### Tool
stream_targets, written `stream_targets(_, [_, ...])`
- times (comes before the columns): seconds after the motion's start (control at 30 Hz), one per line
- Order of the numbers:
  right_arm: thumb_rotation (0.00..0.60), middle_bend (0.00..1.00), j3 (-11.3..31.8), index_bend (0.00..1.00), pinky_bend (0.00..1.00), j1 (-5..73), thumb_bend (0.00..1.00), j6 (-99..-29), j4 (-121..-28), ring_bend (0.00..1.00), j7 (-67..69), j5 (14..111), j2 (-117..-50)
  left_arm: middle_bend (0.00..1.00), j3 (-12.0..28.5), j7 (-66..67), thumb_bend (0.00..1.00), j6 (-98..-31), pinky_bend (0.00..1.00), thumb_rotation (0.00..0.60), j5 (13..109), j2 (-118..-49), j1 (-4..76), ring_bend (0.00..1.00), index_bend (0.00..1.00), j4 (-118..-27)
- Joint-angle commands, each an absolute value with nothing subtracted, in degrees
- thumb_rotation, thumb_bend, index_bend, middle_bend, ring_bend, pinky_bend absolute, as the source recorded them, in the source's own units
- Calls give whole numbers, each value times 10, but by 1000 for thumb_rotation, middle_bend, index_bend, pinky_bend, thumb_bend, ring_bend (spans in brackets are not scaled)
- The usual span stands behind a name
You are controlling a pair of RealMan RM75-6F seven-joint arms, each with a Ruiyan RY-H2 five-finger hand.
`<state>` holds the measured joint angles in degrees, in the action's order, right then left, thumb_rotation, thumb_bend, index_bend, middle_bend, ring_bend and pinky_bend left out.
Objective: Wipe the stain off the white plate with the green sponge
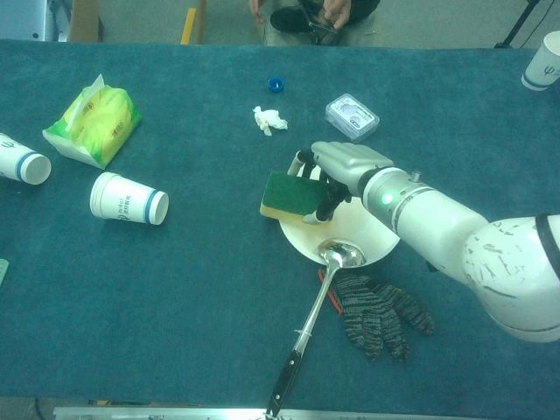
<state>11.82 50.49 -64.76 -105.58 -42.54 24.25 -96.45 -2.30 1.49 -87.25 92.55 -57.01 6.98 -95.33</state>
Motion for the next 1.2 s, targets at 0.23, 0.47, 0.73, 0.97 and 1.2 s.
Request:
stream_targets(0.23, [600,346,111,310,645,522,187,-675,-1124,366,-469,239,-891,126,-21,5,176,-867,159,600,927,-568,69,51,152,-953])
stream_targets(0.47, [600,346,85,311,645,530,187,-687,-1149,366,-499,208,-846,126,-20,-3,175,-864,159,600,928,-569,68,51,152,-950])
stream_targets(0.73, [600,346,51,311,645,529,188,-682,-1142,366,-508,184,-823,126,-18,-8,175,-863,159,599,930,-573,67,50,152,-946])
stream_targets(0.97, [600,346,47,310,645,534,188,-676,-1118,366,-502,183,-840,126,-18,-13,175,-861,159,600,928,-576,65,51,152,-940])
stream_targets(1.2, [600,346,50,311,645,547,187,-675,-1084,366,-510,171,-880,126,-17,-25,175,-861,159,600,926,-578,62,51,152,-929])
